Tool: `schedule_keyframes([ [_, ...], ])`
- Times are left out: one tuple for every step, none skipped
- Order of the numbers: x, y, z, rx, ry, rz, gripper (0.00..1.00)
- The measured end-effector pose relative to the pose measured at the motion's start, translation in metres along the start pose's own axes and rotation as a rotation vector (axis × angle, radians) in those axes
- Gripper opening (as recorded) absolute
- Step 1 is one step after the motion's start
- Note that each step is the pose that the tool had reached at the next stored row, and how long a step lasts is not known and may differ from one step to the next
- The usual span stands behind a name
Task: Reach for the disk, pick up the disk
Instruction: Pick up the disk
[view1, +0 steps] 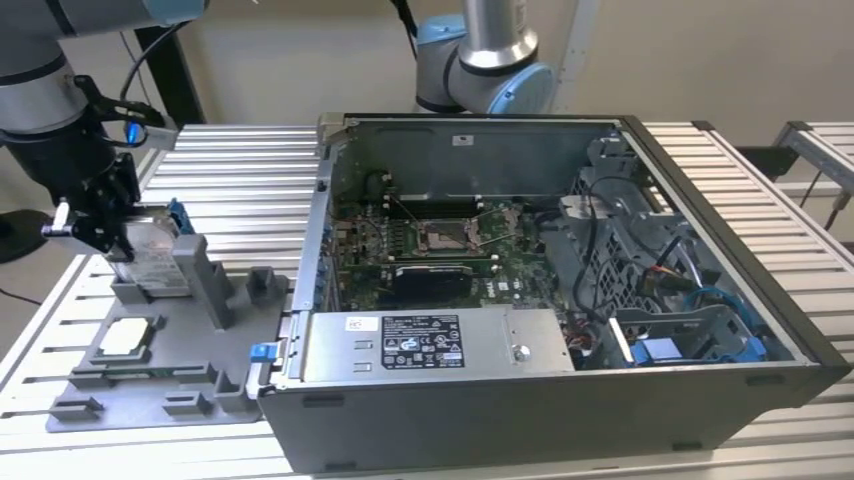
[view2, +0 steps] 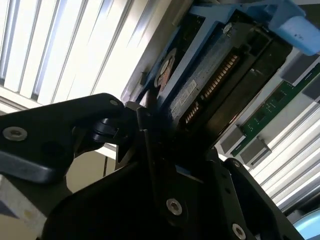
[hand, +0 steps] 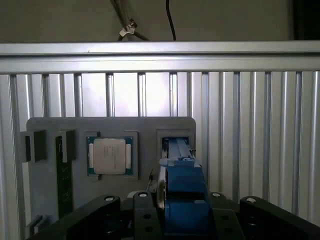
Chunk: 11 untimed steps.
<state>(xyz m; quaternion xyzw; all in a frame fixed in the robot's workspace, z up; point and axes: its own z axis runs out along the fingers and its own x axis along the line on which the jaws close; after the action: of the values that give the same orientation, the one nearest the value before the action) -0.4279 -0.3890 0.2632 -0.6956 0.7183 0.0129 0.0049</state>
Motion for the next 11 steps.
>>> schedule_keyframes([
  [0.0,0.0,0.0,0.0,0.0,0.0,0.0],
  [0.0,0.0,0.0,0.0,0.0,0.0,0.0],
  [0.0,0.0,0.0,0.0001,0.0,0.0,0.0],
  [0.0,0.0,0.0,0.0,0.0,0.0,0.0],
  [0.0,0.0,0.0,0.0001,0.0,0.0,0.0],
  [0.0,0.0,0.0,0.0,-0.0001,0.0,0.0],
  [0.0,0.0,0.0,0.0,-0.0001,0.0,0.0],
  [-0.0001,0.0001,0.0,0.0,-0.0001,0.0,0.0],
  [-0.0001,0.0001,0.0,0.0,-0.0001,0.0,0.0],
  [-0.0001,0.0001,0.0,0.0,-0.0001,0.0,0.0],
  [-0.0001,0.0001,0.0,0.0,-0.0002,0.0,0.0],
])
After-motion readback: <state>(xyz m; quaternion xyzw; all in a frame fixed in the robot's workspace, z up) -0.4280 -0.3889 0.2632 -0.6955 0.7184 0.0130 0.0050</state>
